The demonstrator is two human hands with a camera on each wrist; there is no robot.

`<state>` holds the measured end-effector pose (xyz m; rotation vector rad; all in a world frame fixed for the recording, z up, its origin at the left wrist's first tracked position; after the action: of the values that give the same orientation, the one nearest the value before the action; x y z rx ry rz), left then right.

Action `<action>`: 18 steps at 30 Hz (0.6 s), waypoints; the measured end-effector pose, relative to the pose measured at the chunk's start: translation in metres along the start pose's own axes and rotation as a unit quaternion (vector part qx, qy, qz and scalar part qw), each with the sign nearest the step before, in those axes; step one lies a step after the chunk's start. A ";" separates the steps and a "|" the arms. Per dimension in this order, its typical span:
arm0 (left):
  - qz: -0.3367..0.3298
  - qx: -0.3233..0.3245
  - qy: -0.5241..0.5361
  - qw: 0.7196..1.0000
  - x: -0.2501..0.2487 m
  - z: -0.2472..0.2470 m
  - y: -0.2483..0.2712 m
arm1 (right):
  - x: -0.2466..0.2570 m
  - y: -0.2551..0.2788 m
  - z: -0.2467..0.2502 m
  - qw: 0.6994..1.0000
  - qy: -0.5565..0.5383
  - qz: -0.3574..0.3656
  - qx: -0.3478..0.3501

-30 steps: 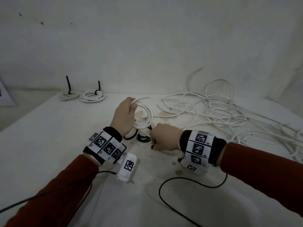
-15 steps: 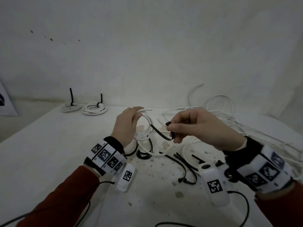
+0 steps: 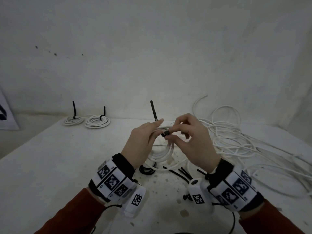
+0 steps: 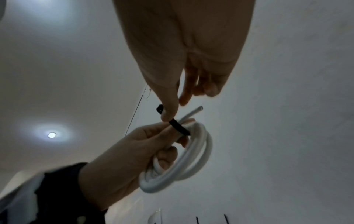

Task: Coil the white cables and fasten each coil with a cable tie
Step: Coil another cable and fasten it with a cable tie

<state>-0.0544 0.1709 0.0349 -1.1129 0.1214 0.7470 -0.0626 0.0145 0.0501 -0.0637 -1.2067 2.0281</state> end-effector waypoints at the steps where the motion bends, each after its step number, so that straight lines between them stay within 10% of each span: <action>1: -0.003 -0.001 0.004 1.000 -0.003 0.000 0.001 | -0.001 0.000 0.000 1.000 0.000 0.007 -0.018; 8: 0.045 -0.014 0.063 0.997 -0.012 0.002 0.000 | -0.008 -0.001 -0.010 0.967 -0.227 -0.114 -0.015; 18: 0.129 -0.002 0.221 0.967 -0.008 -0.003 -0.012 | -0.016 -0.024 -0.013 0.932 -0.255 -0.256 0.031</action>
<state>-0.0525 0.1615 0.0465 -1.2688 0.6521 0.7173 -0.0323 0.0202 0.0568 0.7765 -1.2898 1.6498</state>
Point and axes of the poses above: each hand's wrist, its own y-axis away from the middle knuckle, its own z-axis out of the back of the hand, x = y × z, the point moved 5 cm from there along -y, towards the middle knuckle, and after that the axes turned 12 degrees about y, right-handed, at the moved point
